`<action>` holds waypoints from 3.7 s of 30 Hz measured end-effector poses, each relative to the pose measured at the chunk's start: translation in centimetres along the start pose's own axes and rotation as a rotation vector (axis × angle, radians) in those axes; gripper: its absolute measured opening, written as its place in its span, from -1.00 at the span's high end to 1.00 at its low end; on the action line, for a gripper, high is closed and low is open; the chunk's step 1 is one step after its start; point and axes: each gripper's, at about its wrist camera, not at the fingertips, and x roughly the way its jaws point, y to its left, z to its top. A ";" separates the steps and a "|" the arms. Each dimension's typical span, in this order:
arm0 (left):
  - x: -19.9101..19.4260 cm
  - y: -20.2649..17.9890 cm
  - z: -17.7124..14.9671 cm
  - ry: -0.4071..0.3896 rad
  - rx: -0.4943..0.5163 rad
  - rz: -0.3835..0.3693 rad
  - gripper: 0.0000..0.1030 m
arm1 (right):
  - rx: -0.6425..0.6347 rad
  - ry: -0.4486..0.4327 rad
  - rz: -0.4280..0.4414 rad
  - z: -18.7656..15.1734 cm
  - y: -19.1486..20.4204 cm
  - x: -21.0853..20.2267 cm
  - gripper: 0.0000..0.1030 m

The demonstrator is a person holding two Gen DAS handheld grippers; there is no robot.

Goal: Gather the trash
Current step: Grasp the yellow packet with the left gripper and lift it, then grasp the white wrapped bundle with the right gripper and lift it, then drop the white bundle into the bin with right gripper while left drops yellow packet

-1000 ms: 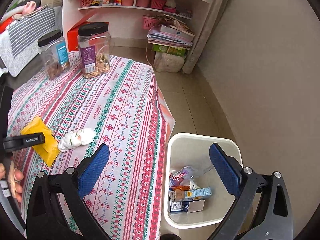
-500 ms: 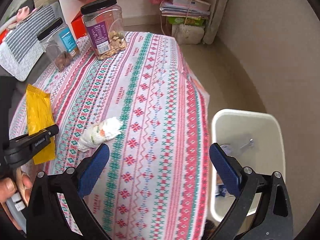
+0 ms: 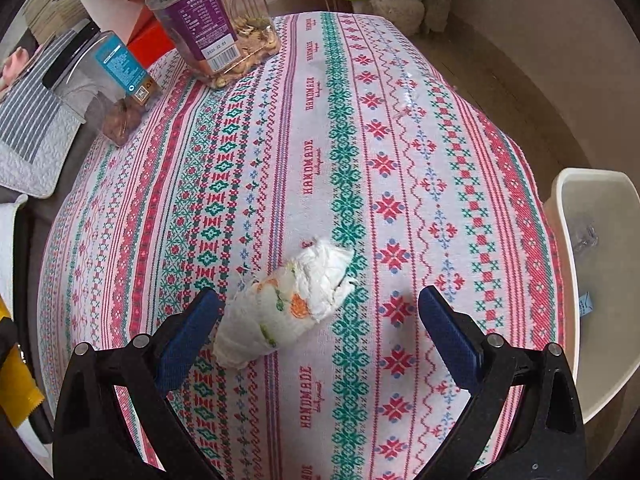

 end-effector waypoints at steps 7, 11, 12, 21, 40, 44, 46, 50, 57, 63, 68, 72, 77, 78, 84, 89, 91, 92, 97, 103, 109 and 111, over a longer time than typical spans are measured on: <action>-1.1 1.7 -0.5 -0.043 0.026 0.060 0.85 | -0.066 -0.046 0.073 0.5 1.3 -0.7 0.20; -1.6 3.0 -0.4 -0.052 -0.003 0.061 0.85 | -0.132 -0.143 0.137 0.5 3.2 -4.3 0.20; -1.9 3.1 -0.4 -0.057 -0.009 0.058 0.85 | -0.141 -0.162 0.160 0.5 3.6 -5.2 0.20; -4.2 1.2 0.1 -0.142 0.011 0.028 0.85 | -0.265 -0.299 0.240 -0.7 5.6 -12.0 0.20; -5.6 -4.5 0.0 -0.181 0.073 -0.055 0.85 | -0.287 -0.400 0.159 -1.7 1.2 -15.5 0.19; -5.7 -5.4 0.0 -0.185 0.088 -0.066 0.85 | -0.275 -0.409 0.141 -1.8 -0.1 -15.9 0.19; -5.7 -5.9 0.0 -0.186 0.092 -0.073 0.85 | -0.268 -0.412 0.132 -1.8 -0.7 -16.1 0.18; -5.8 -7.0 0.0 -0.190 0.105 -0.087 0.85 | -0.249 -0.420 0.113 -1.7 -2.1 -16.6 0.18; -6.1 -9.5 -0.3 -0.199 0.139 -0.115 0.85 | -0.220 -0.428 0.081 -1.8 -4.7 -17.2 0.18; -6.2 -11.8 -0.4 -0.201 0.161 -0.144 0.85 | -0.194 -0.436 0.045 -1.9 -7.2 -17.9 0.18; -6.4 -14.1 -0.7 -0.203 0.189 -0.170 0.85 | -0.158 -0.447 -0.003 -2.0 -10.1 -18.5 0.18; -6.8 -16.3 -0.8 -0.208 0.213 -0.195 0.85 | -0.119 -0.456 -0.041 -2.1 -12.7 -19.0 0.18; -7.2 -19.5 -1.2 -0.208 0.243 -0.230 0.85 | -0.063 -0.470 -0.095 -2.3 -16.5 -19.7 0.18; -7.3 -20.3 -1.3 -0.207 0.250 -0.239 0.85 | -0.048 -0.471 -0.105 -2.3 -17.4 -19.8 0.17; -7.8 -25.0 -2.3 -0.207 0.307 -0.286 0.85 | 0.022 -0.464 -0.163 -2.6 -22.5 -20.3 -0.11; -7.4 -29.2 -3.2 -0.187 0.358 -0.332 0.85 | 0.094 -0.463 -0.232 -3.6 -26.8 -21.0 -0.39; -7.2 -30.8 -3.6 -0.176 0.379 -0.350 0.85 | 0.118 -0.462 -0.273 -4.4 -28.5 -21.4 -0.44; -7.0 -31.7 -3.7 -0.172 0.391 -0.358 0.85 | 0.129 -0.460 -0.291 -4.6 -29.3 -21.5 -0.50; -6.4 -36.3 -4.5 -0.150 0.449 -0.399 0.82 | 0.208 -0.452 -0.332 -6.1 -33.4 -22.4 -0.58; -6.2 -40.8 -4.9 -0.119 0.500 -0.467 0.63 | 0.277 -0.494 -0.368 -8.0 -35.3 -24.5 -0.73; -8.0 -41.3 -5.3 -0.152 0.508 -0.473 0.03 | 0.334 -0.563 -0.380 -9.9 -35.2 -26.3 -0.86; -8.8 -40.7 -5.4 -0.169 0.513 -0.461 -0.05 | 0.345 -0.581 -0.365 -10.3 -34.7 -26.6 -0.86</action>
